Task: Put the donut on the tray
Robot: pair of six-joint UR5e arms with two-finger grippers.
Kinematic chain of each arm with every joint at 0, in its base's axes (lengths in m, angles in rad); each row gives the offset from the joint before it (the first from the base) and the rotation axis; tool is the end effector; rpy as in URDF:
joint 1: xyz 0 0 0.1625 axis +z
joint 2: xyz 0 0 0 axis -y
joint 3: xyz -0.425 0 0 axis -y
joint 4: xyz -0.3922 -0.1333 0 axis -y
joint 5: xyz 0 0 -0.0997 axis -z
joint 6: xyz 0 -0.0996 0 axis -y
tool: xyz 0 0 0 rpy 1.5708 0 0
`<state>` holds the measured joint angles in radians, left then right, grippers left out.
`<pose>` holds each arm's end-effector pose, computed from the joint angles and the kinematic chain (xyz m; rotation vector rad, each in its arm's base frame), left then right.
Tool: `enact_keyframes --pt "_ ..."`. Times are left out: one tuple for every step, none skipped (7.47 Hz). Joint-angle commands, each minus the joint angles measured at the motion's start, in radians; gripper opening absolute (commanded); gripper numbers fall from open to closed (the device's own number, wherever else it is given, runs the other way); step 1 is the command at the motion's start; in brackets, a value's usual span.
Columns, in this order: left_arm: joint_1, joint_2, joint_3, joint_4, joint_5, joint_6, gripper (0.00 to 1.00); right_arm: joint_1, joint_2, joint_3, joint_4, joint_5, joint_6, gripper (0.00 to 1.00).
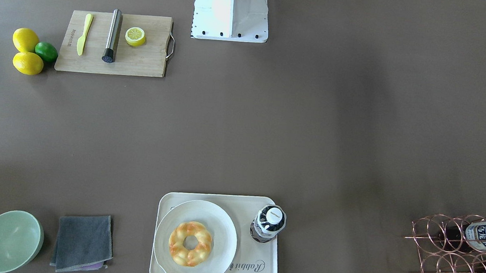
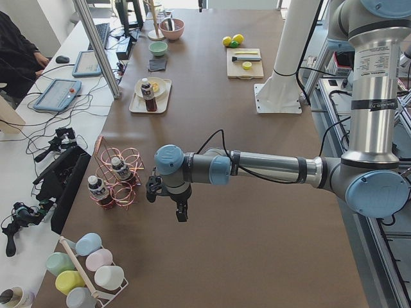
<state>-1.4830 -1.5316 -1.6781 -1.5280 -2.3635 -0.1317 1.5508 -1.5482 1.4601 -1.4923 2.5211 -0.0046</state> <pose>-0.0204 -0.4797 0.6278 -0.0630 0.7905 -0.0315 0.0423 -0.5004 0.6808 -0.0162 -0.9502 -0.0182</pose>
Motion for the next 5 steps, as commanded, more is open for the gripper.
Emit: enact_keyframes --pt "-0.014 0.019 -0.014 0.009 -0.051 0.031 0.98 0.032 0.010 0.034 -0.098 -0.001 0.003 1.00" --pt "-0.023 0.018 -0.023 0.017 -0.054 0.031 0.98 0.047 0.002 0.073 -0.146 -0.001 0.003 1.00" --pt "-0.025 0.019 -0.038 0.037 -0.057 0.031 0.98 0.052 0.000 0.101 -0.193 -0.008 0.002 1.00" --pt "-0.025 0.019 -0.070 0.102 -0.062 0.031 0.98 0.052 -0.006 0.105 -0.197 -0.016 -0.005 1.00" --pt "-0.028 0.019 -0.083 0.129 -0.062 0.032 0.98 0.052 -0.013 0.105 -0.191 -0.034 -0.011 1.00"
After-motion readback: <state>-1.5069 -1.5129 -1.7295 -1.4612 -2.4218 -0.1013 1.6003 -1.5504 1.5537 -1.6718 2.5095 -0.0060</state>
